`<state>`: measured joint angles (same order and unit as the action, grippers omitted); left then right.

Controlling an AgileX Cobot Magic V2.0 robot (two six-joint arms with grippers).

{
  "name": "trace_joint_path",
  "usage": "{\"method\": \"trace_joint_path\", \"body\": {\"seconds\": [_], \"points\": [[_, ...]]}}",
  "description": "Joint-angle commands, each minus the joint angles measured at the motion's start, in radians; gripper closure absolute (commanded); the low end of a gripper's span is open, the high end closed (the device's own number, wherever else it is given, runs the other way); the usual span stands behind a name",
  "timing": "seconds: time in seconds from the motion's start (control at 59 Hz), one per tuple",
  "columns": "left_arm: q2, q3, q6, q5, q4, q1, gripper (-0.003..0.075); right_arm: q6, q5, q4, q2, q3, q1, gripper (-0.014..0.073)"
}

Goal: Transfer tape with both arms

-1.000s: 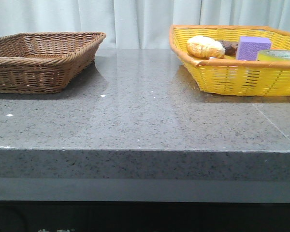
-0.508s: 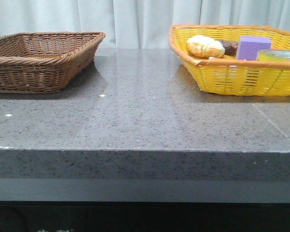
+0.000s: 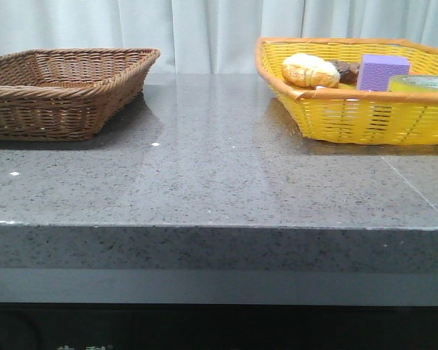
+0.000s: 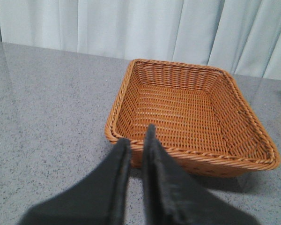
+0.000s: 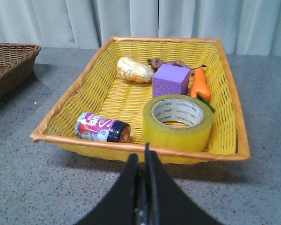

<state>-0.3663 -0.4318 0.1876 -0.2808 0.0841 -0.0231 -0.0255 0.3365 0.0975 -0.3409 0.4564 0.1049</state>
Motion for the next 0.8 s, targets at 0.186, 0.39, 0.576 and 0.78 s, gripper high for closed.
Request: {"method": "trace_joint_path", "body": {"seconds": [0.186, 0.39, 0.576, 0.78], "points": [[-0.014, -0.036, 0.011, 0.073, -0.001, 0.000, 0.0138, -0.007, -0.082, -0.007, -0.015, 0.036, -0.004, 0.0093], [-0.014, -0.036, 0.011, 0.073, -0.001, 0.000, 0.0144, -0.007, -0.100, -0.007, -0.015, 0.036, -0.004, -0.0059], [-0.014, -0.036, 0.011, 0.073, -0.001, 0.000, 0.0157, 0.103, -0.075, 0.050, -0.109, 0.087, -0.014, -0.0017], [-0.014, -0.036, 0.011, 0.073, -0.001, 0.000, 0.0157, 0.104, 0.024, 0.049, -0.393, 0.293, -0.014, 0.0037]]}}
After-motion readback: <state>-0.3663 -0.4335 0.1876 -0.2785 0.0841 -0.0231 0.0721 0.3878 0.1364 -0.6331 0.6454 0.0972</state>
